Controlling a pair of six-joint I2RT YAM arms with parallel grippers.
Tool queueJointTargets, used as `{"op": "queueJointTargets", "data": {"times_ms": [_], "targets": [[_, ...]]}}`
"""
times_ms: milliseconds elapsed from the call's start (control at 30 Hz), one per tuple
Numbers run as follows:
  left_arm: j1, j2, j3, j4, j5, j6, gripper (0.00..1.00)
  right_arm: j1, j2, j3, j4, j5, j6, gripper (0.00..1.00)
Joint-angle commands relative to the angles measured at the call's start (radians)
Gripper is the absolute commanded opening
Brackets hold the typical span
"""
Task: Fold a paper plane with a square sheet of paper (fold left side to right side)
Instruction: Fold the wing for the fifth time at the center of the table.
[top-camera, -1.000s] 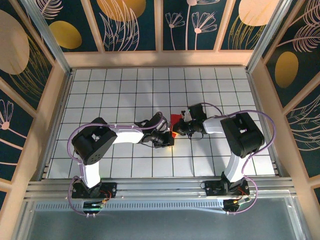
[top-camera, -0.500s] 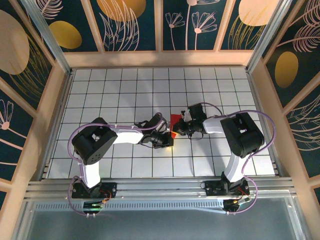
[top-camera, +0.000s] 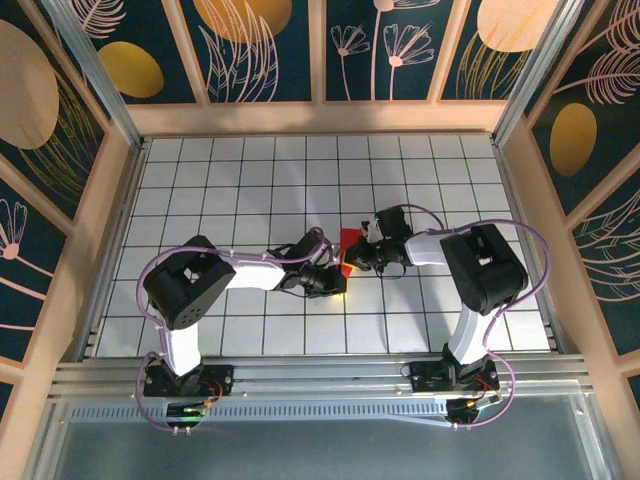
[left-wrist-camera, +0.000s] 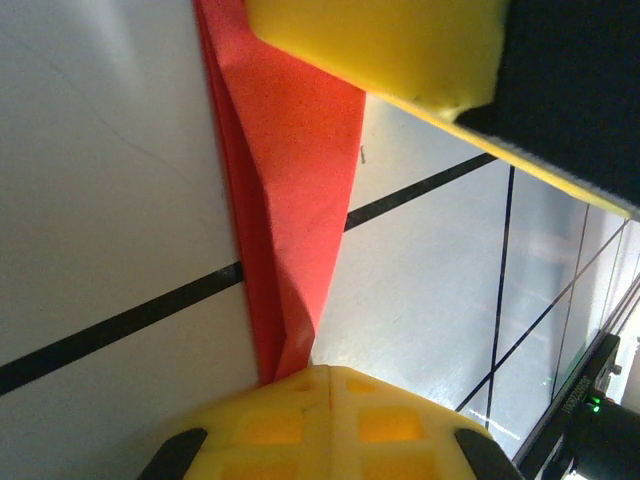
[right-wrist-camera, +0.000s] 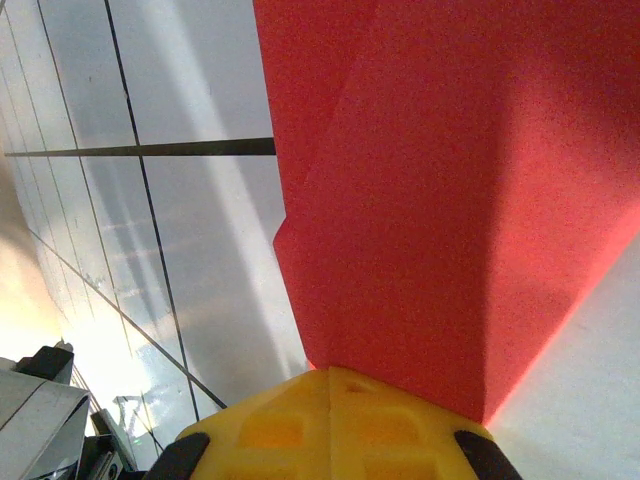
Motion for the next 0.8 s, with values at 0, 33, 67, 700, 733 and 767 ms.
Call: {"op": "queueJointTargets", "data": {"times_ms": [0, 33, 67, 700, 733, 767], "targets": [[-0.007, -0.009, -0.046, -0.072, -0.013, -0.008, 0.00, 0.014, 0.065, -0.015, -0.109, 0.107, -0.035, 0.00], [-0.009, -0.018, -0.055, -0.076, -0.016, -0.006, 0.00, 0.014, 0.065, -0.014, -0.109, 0.109, -0.035, 0.00], [-0.012, -0.025, -0.065, -0.077, -0.016, -0.007, 0.00, 0.013, 0.065, -0.013, -0.108, 0.109, -0.035, 0.00], [0.058, -0.174, 0.001, -0.068, 0.013, 0.044, 0.00, 0.023, 0.060, -0.011, -0.091, 0.105, -0.022, 0.00], [0.059, -0.150, 0.017, -0.067, 0.013, 0.050, 0.00, 0.025, 0.058, -0.014, -0.089, 0.107, -0.020, 0.00], [0.059, -0.125, 0.033, -0.063, 0.014, 0.055, 0.00, 0.024, 0.059, -0.016, -0.087, 0.106, -0.018, 0.00]]}}
